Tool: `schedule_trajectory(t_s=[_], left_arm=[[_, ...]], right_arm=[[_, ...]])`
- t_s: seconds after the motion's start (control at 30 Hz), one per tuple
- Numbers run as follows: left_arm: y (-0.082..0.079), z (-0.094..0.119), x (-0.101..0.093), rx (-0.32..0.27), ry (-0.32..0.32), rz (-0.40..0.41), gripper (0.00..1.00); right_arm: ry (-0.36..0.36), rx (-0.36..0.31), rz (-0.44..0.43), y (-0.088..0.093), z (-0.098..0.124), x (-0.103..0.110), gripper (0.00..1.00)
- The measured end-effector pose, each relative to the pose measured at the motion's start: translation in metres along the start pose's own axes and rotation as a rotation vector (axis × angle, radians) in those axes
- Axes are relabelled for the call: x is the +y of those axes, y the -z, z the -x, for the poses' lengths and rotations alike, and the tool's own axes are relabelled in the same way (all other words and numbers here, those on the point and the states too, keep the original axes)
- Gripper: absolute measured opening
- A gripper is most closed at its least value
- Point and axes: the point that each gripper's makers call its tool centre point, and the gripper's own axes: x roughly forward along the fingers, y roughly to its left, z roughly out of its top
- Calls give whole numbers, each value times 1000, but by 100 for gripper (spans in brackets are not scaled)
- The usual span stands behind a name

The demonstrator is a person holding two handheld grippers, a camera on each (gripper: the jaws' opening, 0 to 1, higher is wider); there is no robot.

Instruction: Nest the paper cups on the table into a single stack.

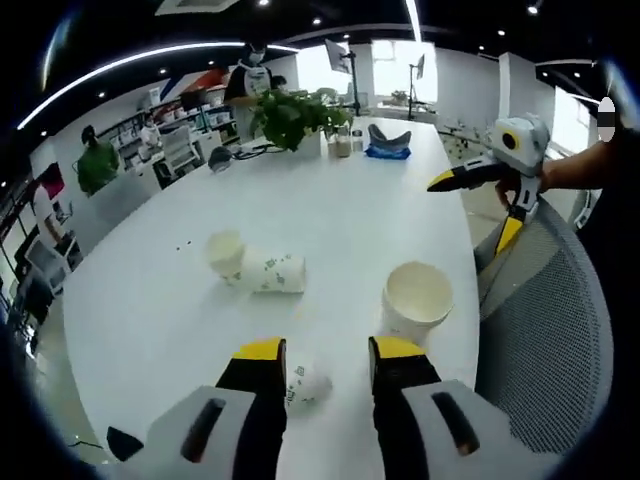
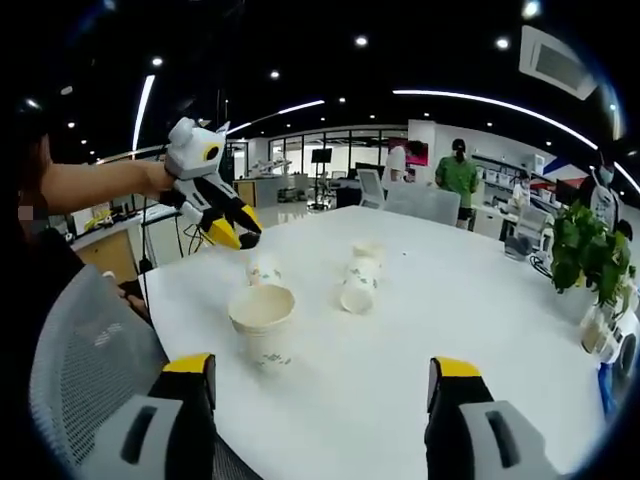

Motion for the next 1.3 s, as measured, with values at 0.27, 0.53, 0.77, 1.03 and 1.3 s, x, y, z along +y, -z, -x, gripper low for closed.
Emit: schedule_trajectory(t_s=[0.27,0.53,0.77,1.03,1.3], left_arm=[[27,-4,39,18,-34,95,31],[50,-10,58,63,-25,212,28],[57,-18,56,74,-10,280,26],[71,-30,62,62,48,353,21],[73,-30,63,13,89,455,13]], right_arm=[[0,6,2,2,0,0,88],[-1,9,3,2,-1,0,88],[1,11,4,3,-1,-1,88],[4,15,2,4,-1,-1,88],[3,24,10,5,-1,0,87]])
